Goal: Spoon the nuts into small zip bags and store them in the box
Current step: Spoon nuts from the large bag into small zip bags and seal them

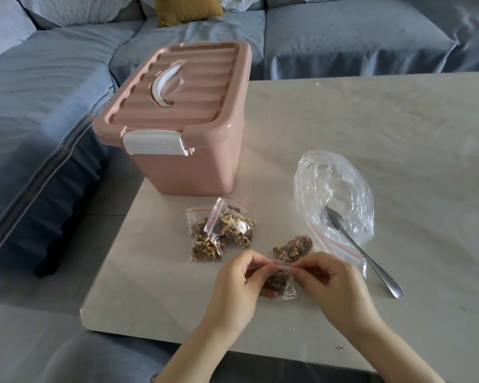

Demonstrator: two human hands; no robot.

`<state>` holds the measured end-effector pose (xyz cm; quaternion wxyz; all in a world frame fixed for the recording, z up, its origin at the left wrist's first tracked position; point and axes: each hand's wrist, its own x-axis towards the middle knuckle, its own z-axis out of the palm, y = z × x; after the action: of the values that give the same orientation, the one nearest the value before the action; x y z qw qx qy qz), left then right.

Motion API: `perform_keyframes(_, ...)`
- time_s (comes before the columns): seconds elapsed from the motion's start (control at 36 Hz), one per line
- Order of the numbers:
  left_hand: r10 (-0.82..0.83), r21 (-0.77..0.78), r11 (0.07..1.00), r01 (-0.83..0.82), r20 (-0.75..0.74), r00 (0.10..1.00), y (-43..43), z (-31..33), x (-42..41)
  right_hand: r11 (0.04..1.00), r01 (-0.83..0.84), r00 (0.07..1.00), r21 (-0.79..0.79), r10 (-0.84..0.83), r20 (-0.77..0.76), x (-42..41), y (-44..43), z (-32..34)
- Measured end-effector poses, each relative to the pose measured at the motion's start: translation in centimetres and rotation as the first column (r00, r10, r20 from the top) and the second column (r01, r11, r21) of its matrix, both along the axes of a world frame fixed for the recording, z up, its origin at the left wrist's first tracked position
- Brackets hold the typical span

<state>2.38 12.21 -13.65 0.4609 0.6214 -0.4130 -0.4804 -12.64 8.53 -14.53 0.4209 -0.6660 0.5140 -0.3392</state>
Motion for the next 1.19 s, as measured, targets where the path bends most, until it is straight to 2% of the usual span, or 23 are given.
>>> perform_keyframes(0.19, 0.0, -0.024, 1.0, 0.001, 0.041, 0.999, 0.2, -0.3, 0.2, 1.0, 0.009, 1.0, 0.023, -0.009, 0.019, 0.3, 0.0, -0.3)
perform_keyframes(0.25, -0.053, -0.055, 0.997, 0.062, 0.141, 0.989, 0.1, -0.2, 0.5, 1.0, 0.005, 1.0, -0.016, -0.005, -0.004, 0.2, 0.0, -0.3)
perform_keyframes(0.33, -0.15, -0.1, 0.976, 0.195, 0.348, 0.925, -0.2, 0.1, 0.9, 0.995, -0.039, 0.999, -0.09, 0.037, -0.025, 0.3, 0.1, 0.1)
perform_keyframes(0.53, -0.249, -0.061, 0.94, 0.335, 0.548, 0.799, -0.9, 1.0, 1.0, 0.988, -0.068, 0.997, -0.136, 0.064, -0.034, 0.4, 0.1, 0.2)
perform_keyframes(0.69, -0.257, -0.099, 0.908, 0.408, 0.637, 0.727, -0.6, 0.5, 1.0, 0.988, -0.054, 0.998, -0.146, 0.05, -0.035, 0.5, 0.5, -0.2)
perform_keyframes(0.92, -0.183, -0.172, 0.906, 0.387, 0.665, 0.724, 0.1, 0.5, 1.0, 0.978, -0.037, 0.999, -0.204, 0.031, -0.034, 0.5, 0.8, -0.1)
perform_keyframes(1.19, -0.119, -0.207, 0.916, 0.344, 0.677, 0.726, 1.0, -0.3, 3.7, 0.981, -0.022, 0.999, -0.191, 0.015, -0.037, 0.2, 1.0, -0.2)
